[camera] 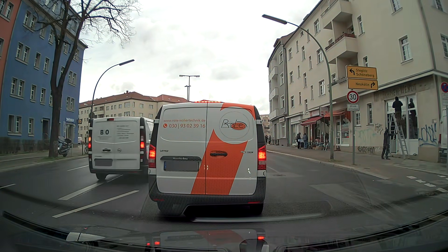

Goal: Follow the waypoints while adhering to traffic rules and regulations

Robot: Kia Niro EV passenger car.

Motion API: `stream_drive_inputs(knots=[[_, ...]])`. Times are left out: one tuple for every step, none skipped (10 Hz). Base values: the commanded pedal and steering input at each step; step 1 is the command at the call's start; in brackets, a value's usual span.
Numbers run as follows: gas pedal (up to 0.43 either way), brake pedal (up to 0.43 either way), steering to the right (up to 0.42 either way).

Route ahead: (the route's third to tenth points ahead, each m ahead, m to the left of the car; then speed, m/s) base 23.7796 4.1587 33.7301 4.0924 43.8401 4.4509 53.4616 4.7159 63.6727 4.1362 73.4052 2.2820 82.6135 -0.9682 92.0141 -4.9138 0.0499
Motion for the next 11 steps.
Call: stream_drive_inputs(knots=[[0.000, 0.323, -0.008], [0.000, 0.348, -0.008], [0.000, 0.384, -0.008], [0.000, 0.415, -0.008], [0.000, 0.427, -0.008], [0.000, 0.421, -0.008], [0.000, 0.421, -0.008], [0.000, 0.421, -0.009], [0.000, 0.421, -0.008], [0.000, 0.421, -0.008], [0.000, 0.421, -0.009]])
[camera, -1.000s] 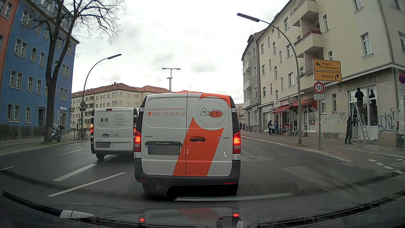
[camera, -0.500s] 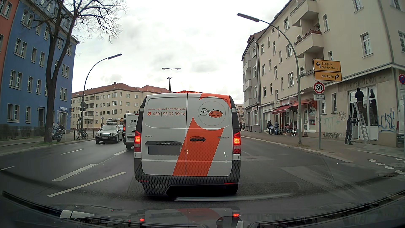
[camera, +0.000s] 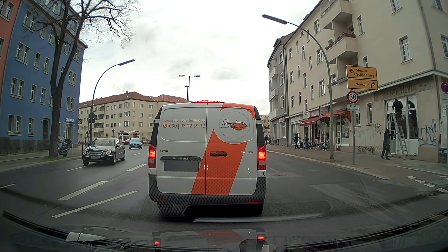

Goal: Follow the waypoints while adhering to traffic rules and regulations

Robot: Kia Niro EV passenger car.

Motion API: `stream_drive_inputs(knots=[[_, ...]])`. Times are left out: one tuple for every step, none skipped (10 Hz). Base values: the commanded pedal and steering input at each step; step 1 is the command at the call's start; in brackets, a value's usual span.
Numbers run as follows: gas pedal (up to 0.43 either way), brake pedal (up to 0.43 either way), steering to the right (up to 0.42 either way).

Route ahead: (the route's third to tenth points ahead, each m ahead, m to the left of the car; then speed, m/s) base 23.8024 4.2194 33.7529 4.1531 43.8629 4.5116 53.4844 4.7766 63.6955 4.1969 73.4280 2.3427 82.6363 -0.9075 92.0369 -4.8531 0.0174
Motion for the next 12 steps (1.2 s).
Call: stream_drive_inputs(knots=[[0.000, 0.421, -0.008], [0.000, 0.427, -0.008], [0.000, 0.421, -0.008], [0.000, 0.421, -0.008], [0.000, 0.427, -0.008], [0.000, 0.421, -0.008], [0.000, 0.427, -0.008], [0.000, 0.421, -0.008], [0.000, 0.427, -0.008], [0.000, 0.427, -0.009], [0.000, 0.427, -0.008], [0.000, 0.421, -0.008]])
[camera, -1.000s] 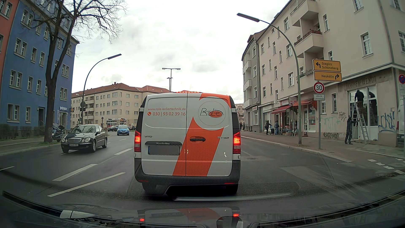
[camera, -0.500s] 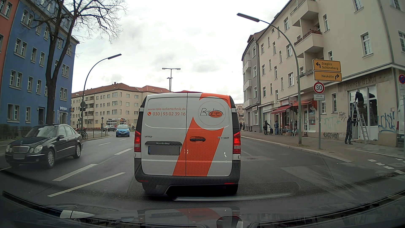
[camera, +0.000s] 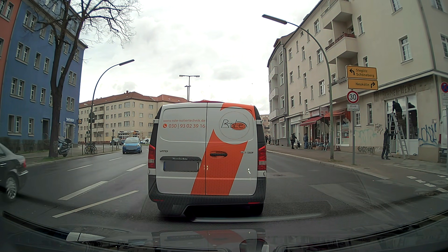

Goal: Follow the waypoints while adhering to traffic rules and regulations

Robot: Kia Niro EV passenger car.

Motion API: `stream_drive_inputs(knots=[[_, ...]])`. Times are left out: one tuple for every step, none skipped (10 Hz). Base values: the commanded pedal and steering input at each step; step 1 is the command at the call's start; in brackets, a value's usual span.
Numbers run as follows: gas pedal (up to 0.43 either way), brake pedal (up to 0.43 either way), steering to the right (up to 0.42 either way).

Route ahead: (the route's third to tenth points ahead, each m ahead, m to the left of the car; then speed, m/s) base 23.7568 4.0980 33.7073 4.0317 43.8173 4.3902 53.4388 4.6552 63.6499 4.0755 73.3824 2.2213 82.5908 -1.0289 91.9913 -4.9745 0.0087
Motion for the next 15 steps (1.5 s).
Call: stream_drive_inputs(knots=[[0.000, 0.427, -0.008], [0.000, 0.421, -0.008], [0.000, 0.427, -0.008], [0.000, 0.421, -0.008], [0.000, 0.409, -0.008], [0.000, 0.317, -0.008], [0.000, 0.116, -0.008], [0.000, 0.012, -0.008], [0.000, 0.012, -0.009], [0.000, 0.018, -0.008], [0.047, 0.012, -0.008], [0.177, 0.012, -0.008], [0.177, 0.012, -0.008], [0.189, 0.012, -0.008], [0.197, 0.012, -0.009]])
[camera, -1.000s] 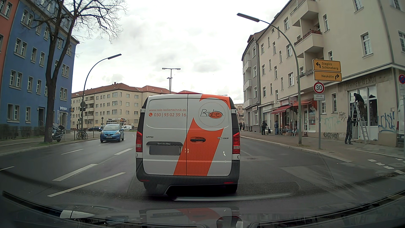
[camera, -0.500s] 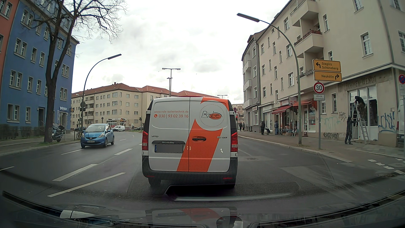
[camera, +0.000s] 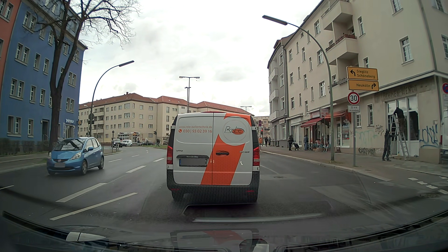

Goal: Follow the waypoints while adhering to traffic rules and regulations

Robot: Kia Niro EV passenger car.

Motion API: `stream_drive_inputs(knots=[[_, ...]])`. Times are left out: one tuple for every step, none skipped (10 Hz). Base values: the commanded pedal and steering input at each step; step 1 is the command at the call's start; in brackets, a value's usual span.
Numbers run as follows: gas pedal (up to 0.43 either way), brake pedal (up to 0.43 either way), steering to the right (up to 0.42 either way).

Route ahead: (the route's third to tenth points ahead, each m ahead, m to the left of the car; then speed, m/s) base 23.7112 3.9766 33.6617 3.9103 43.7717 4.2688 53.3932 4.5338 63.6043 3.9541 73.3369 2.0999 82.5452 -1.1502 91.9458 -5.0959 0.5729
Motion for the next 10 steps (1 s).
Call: stream_drive_inputs(knots=[[0.220, 0.012, -0.008], [0.240, 0.012, -0.008], [0.248, 0.012, -0.008], [0.248, 0.012, -0.009], [0.248, 0.012, -0.009], [0.248, 0.012, -0.008], [0.248, 0.012, -0.008], [0.248, 0.012, -0.008], [0.248, 0.012, -0.008], [0.248, 0.012, -0.008]])
